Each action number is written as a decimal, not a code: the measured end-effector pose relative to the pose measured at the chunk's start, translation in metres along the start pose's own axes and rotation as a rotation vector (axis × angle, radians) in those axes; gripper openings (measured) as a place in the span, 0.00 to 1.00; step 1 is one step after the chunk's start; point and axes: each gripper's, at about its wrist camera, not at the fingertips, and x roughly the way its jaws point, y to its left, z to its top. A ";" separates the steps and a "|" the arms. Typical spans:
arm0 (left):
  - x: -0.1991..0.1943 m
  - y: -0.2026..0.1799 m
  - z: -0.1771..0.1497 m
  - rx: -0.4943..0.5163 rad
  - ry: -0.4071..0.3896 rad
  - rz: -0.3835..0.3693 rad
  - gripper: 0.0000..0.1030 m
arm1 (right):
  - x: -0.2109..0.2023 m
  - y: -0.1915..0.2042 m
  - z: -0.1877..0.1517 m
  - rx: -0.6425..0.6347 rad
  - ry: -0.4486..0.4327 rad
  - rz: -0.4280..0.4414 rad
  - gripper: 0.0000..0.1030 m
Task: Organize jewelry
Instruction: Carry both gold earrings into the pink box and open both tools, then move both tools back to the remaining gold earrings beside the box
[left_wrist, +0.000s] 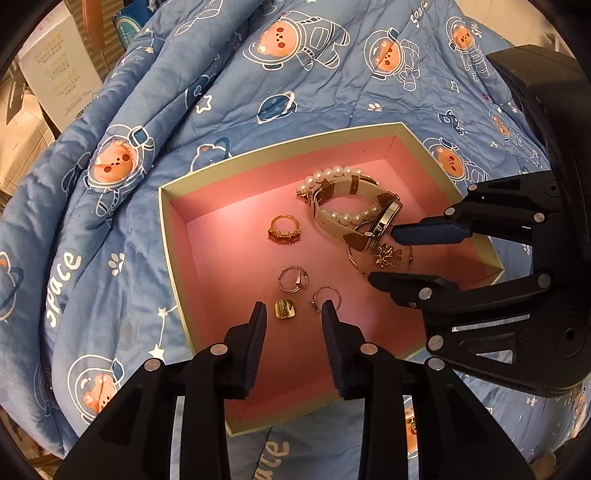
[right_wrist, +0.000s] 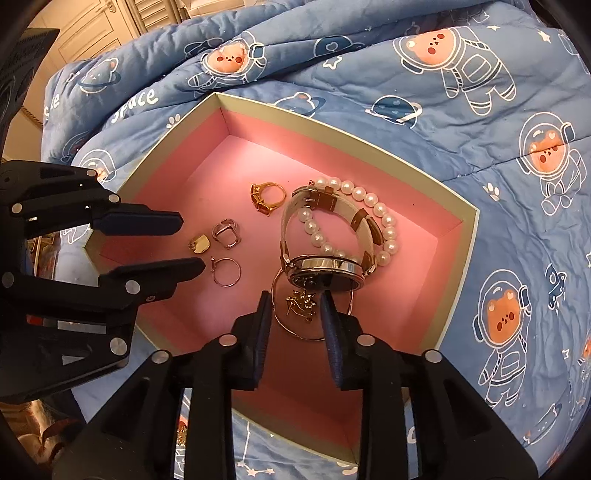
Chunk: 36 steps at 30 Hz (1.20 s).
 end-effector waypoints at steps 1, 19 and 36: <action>-0.005 0.000 0.001 0.005 -0.011 0.005 0.35 | -0.002 0.002 0.000 -0.011 -0.011 -0.009 0.42; -0.064 0.006 -0.067 -0.012 -0.293 0.126 0.90 | -0.073 0.002 -0.053 0.020 -0.248 -0.049 0.65; -0.048 -0.026 -0.143 -0.057 -0.351 0.025 0.91 | -0.069 0.029 -0.119 0.065 -0.360 -0.067 0.86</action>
